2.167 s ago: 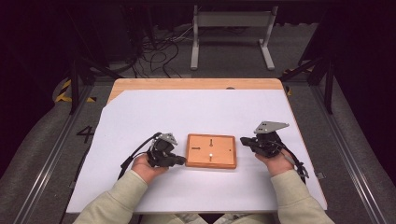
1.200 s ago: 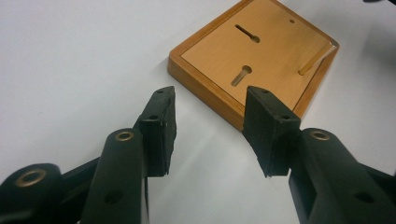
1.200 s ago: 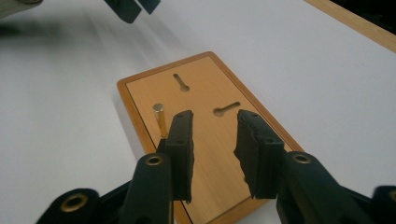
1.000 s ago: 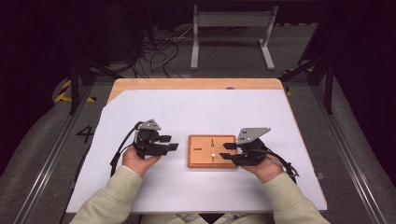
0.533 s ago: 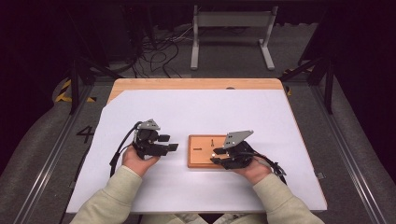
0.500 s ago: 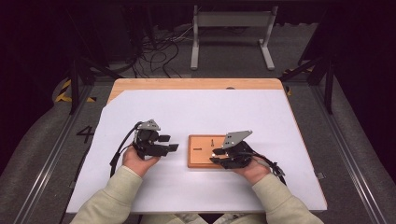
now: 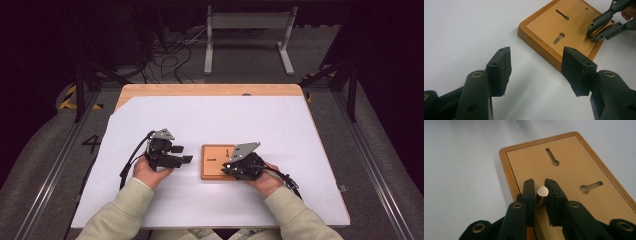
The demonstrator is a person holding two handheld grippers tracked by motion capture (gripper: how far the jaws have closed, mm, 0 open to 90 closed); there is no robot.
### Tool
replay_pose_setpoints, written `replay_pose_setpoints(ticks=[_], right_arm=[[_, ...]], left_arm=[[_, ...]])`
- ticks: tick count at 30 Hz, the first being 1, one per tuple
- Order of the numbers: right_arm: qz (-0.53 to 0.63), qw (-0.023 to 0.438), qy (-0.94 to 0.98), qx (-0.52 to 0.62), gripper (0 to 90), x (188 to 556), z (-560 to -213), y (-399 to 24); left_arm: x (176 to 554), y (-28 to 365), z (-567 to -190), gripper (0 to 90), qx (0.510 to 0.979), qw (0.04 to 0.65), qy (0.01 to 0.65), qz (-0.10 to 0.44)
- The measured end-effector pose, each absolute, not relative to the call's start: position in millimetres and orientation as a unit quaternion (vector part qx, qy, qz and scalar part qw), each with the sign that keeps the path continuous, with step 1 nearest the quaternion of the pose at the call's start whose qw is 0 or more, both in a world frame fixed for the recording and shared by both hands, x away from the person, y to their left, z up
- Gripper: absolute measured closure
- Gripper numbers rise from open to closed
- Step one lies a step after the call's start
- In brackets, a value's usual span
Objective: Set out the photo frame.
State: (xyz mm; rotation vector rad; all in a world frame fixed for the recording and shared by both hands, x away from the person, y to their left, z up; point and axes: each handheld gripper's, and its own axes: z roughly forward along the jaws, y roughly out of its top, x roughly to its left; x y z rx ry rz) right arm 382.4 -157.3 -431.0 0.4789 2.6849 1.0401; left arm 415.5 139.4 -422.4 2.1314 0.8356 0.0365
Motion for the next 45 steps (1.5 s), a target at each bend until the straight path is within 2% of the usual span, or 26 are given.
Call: replay_pose_setpoints(ticks=[13, 22, 28, 45], right_arm=[[0.341, 0.141, 0.917, 0.151, 83.0, 376, -431, -153], [0.338, 0.208, 0.911, 0.115, 83.1, 356, -435, -151], [0.342, 0.243, 0.902, 0.099, 83.1, 346, -439, -151], [0.347, 0.261, 0.896, 0.093, 83.0, 341, -442, -152]], left_arm=[[419, 137, -424, 40.1, 0.842, 0.416, 0.344, 0.004], [417, 130, -419, 32.6, 0.825, 0.455, 0.335, 0.01], [422, 123, -422, 26.4, 0.824, 0.452, 0.341, 0.019], [445, 101, -436, 16.8, 0.821, 0.431, 0.374, -0.021]])
